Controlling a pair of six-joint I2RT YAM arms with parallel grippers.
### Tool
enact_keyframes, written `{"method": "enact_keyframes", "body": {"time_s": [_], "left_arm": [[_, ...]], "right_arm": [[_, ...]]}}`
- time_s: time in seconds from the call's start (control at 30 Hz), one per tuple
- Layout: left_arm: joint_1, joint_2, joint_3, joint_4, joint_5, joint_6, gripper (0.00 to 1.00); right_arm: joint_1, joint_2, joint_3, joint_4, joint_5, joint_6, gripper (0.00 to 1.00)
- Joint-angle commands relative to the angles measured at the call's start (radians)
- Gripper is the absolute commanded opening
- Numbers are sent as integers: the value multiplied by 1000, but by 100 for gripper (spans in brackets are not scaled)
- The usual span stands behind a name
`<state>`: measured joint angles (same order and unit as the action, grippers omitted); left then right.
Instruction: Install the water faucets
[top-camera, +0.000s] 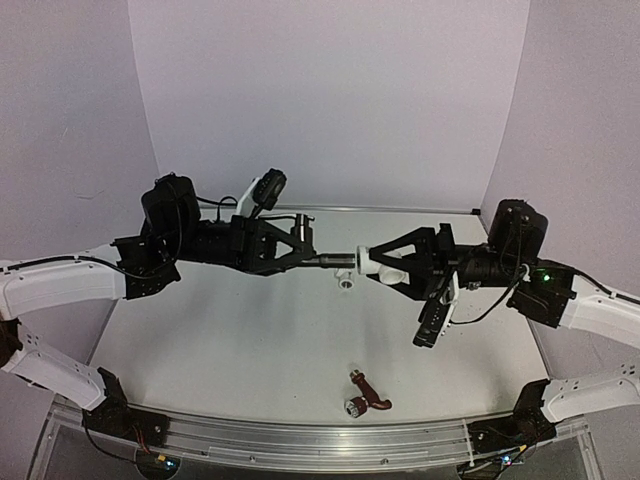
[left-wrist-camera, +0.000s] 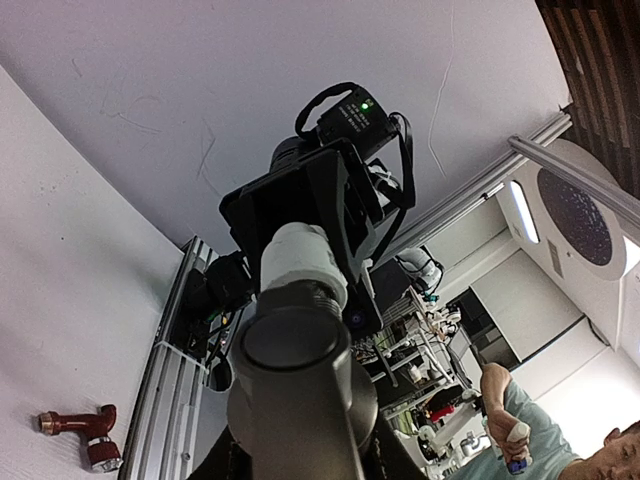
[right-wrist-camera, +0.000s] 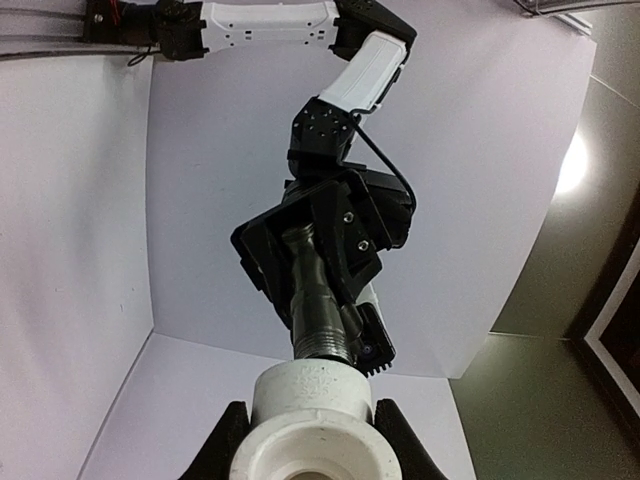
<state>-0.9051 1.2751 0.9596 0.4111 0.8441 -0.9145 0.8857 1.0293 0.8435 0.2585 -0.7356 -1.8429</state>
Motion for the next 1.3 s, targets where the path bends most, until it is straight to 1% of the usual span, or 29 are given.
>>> {"method": "enact_keyframes", "body": {"time_s": [0.0, 0.1, 0.2, 0.27, 0.43, 0.67, 0.83, 0.93, 1.27], "left_arm": [[-5, -46, 14, -2, -56, 10, 0], [-5, -44, 2, 14, -97, -29, 0], [-5, -41, -24, 59, -135, -101, 0], [-5, -40, -28, 58, -140, -126, 0], [-5, -43, -21, 48, -109, -163, 0], [-6, -73, -26, 26, -98, -181, 0], [-6, -83, -32, -10, -107, -186, 0], [-7, -83, -38, -12, -111, -197, 0], [-8, -88, -51, -59, -116, -198, 0]], "right_arm": [[13, -2, -17, 97, 51, -86, 0], [15, -3, -40, 144, 64, -96, 0], [14, -8, -52, 177, 64, -98, 0], [15, -11, -57, 188, 62, -106, 0], [15, -14, -85, 191, 66, -194, 0], [15, -5, -125, 216, 60, -306, 0], [14, 13, -163, 342, 56, -314, 0], [15, 19, -173, 383, 55, -321, 0], [14, 15, -173, 388, 58, -340, 0]]}}
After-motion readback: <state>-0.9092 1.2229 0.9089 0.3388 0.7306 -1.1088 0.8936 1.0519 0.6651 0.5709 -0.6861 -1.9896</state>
